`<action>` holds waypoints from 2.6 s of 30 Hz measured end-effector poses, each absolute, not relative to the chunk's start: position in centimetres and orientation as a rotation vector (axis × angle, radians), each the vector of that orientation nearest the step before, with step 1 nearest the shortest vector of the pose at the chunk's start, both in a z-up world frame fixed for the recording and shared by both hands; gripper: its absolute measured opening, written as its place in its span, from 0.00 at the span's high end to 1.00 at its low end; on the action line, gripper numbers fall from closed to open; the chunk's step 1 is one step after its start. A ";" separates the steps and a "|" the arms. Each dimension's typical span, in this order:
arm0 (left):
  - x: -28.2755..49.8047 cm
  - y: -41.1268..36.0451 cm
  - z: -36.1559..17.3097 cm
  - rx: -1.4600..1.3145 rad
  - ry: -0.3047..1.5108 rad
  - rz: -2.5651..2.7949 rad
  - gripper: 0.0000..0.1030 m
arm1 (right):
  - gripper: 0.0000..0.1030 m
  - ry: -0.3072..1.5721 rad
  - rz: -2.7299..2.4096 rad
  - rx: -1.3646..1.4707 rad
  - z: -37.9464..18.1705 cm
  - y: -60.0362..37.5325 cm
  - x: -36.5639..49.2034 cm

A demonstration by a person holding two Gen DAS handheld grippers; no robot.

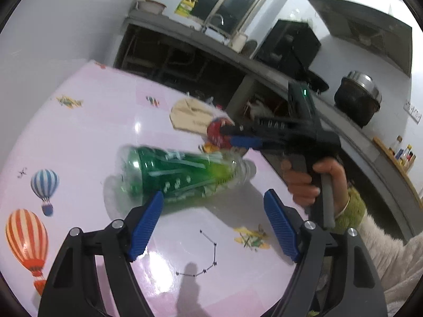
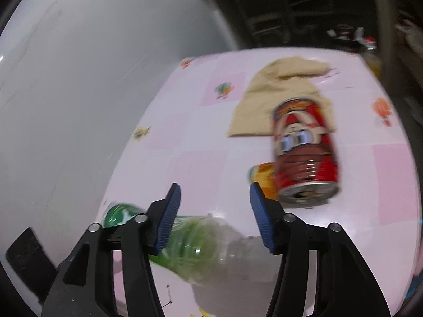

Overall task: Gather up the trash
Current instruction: 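Grasp the green plastic bottle with the right tool and lift it, then grasp the red printed can with the left tool while the right tool holds the bottle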

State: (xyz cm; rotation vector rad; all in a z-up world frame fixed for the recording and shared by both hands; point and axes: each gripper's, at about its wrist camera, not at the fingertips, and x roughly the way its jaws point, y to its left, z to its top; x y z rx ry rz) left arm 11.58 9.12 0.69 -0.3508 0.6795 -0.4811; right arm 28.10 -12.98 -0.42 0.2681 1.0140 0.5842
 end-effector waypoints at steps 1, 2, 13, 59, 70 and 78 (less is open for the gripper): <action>11.7 8.9 0.3 -0.348 0.694 -0.477 0.26 | 0.42 1.023 0.598 0.254 -0.5 -12.7 28.1; 11.8 8.8 0.1 -0.350 0.704 -0.476 0.26 | 0.41 1.040 0.625 0.221 -0.6 -12.3 28.0; 12.3 9.8 -0.8 -0.393 0.751 -0.440 0.29 | 0.31 1.130 0.859 0.073 -0.2 -12.0 22.4; 18.3 3.3 2.5 -0.307 0.771 -0.519 0.27 | 0.34 1.076 0.648 0.368 -4.2 -22.8 14.2; 26.1 -3.7 3.0 -0.287 0.828 -0.456 0.17 | 0.34 0.948 0.229 0.393 -3.9 -29.5 12.9; 28.9 -8.8 0.9 -0.116 0.823 -0.295 0.17 | 0.34 0.944 0.222 0.386 -4.2 -29.7 12.5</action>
